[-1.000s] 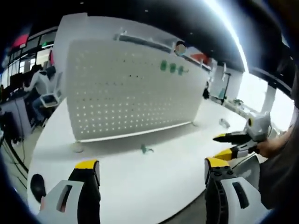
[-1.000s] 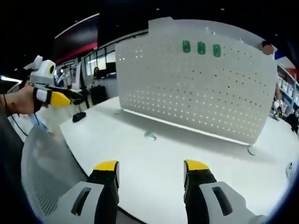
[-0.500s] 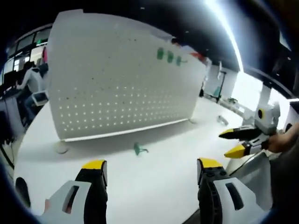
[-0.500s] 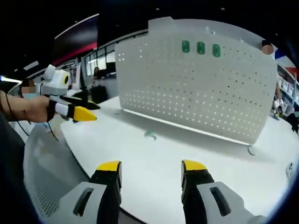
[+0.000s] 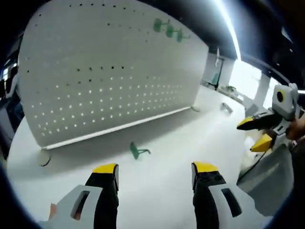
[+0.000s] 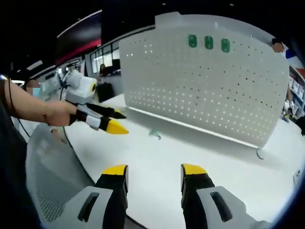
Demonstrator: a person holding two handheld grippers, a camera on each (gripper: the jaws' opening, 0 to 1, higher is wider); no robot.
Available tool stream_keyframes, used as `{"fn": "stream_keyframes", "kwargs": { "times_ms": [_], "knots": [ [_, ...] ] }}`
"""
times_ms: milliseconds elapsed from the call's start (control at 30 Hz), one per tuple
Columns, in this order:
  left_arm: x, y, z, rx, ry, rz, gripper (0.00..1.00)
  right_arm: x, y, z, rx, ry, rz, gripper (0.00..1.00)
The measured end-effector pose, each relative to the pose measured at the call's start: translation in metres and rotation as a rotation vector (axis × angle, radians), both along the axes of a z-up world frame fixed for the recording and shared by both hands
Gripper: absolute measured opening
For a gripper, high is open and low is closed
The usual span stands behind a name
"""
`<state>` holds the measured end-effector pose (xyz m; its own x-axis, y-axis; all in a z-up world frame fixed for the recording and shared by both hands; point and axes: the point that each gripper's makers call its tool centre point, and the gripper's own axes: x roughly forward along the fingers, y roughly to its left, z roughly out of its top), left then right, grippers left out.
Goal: Insert the hook assembly into the mounting plate slot until the hook locks in place.
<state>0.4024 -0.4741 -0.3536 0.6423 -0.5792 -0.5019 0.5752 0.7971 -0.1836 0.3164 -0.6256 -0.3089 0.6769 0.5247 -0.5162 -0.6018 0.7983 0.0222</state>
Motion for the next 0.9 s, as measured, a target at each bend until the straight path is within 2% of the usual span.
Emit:
{"fn": "stream_keyframes", "kwargs": {
  "times_ms": [200,267,633,800,900],
  "knots": [
    [0.016,-0.003,-0.020,0.029,0.029,-0.011,0.53,0.001,-0.004,-0.006,0.005,0.030,-0.012,0.43],
    [0.022,-0.003,-0.027,0.058,0.045,0.003,0.51,0.001,-0.005,-0.007,0.008,0.038,-0.019,0.43],
    [0.048,-0.016,-0.050,0.073,0.041,0.035,0.37,0.008,-0.014,-0.007,0.006,0.047,-0.057,0.42],
    [0.058,-0.015,-0.059,0.081,0.043,0.063,0.25,0.009,-0.019,-0.009,0.010,0.060,-0.082,0.42],
    [0.061,-0.016,-0.062,0.075,0.041,0.073,0.24,0.009,-0.022,-0.010,0.010,0.064,-0.093,0.42]
  ]
}}
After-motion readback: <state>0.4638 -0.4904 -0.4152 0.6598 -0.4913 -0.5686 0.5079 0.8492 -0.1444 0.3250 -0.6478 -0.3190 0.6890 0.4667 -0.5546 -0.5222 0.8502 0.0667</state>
